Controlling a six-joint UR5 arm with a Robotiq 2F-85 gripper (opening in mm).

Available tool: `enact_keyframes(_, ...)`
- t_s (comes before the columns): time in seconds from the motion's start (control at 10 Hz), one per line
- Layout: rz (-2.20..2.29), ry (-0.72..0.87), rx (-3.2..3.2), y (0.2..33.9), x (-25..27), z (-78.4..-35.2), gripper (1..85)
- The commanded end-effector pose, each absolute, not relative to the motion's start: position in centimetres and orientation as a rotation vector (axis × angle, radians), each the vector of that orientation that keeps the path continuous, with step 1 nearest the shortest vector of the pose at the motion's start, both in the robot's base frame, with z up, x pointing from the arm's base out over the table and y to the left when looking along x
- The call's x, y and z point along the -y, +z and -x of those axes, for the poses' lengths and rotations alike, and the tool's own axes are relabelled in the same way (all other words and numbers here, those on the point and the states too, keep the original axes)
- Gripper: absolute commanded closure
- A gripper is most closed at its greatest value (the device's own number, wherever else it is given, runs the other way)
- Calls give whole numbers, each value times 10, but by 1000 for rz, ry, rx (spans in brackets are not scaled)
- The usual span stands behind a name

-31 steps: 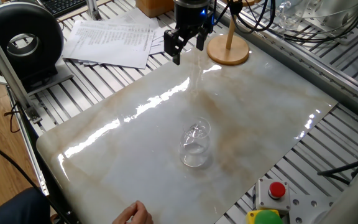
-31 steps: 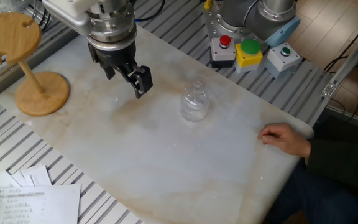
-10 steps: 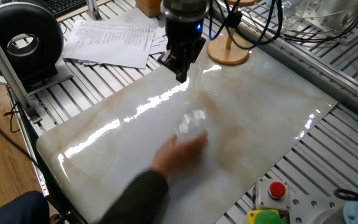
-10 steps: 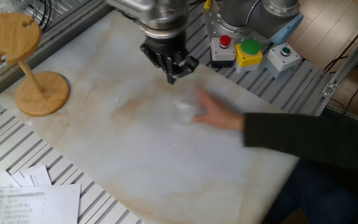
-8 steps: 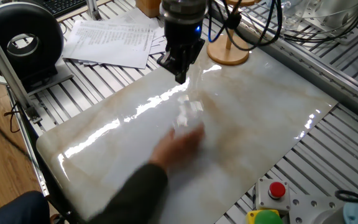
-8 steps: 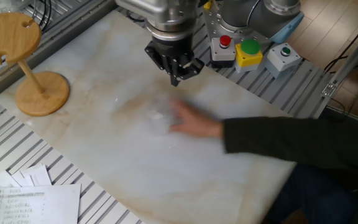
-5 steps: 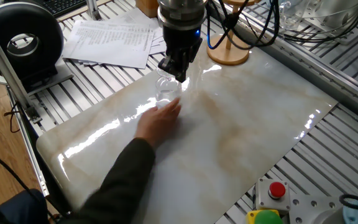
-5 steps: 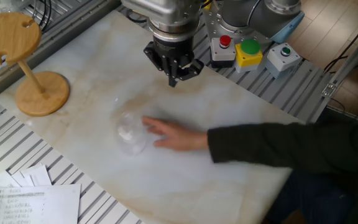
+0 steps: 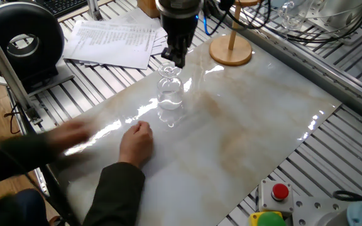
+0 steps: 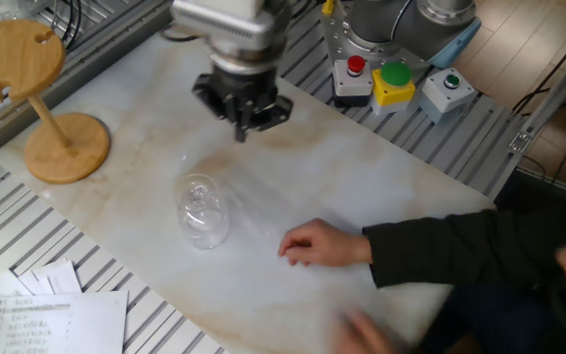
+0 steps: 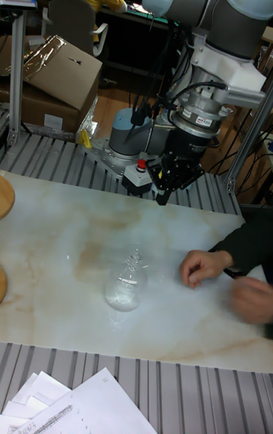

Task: Put the glass cup onto the shelf

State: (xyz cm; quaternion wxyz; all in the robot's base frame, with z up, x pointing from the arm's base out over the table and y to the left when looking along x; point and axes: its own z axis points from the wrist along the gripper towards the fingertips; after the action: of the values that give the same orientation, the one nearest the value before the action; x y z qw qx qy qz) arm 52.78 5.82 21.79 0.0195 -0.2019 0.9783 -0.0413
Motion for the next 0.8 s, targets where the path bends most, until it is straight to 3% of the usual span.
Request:
enact_keyframes(0.0, 734, -135, -2966, 217, -59, -554, 837)
enact_keyframes(0.4, 604, 46, -3127, 215, -81, -515, 837)
enact_keyframes(0.7, 542, 5, -3119, 215, -76, -521, 837)
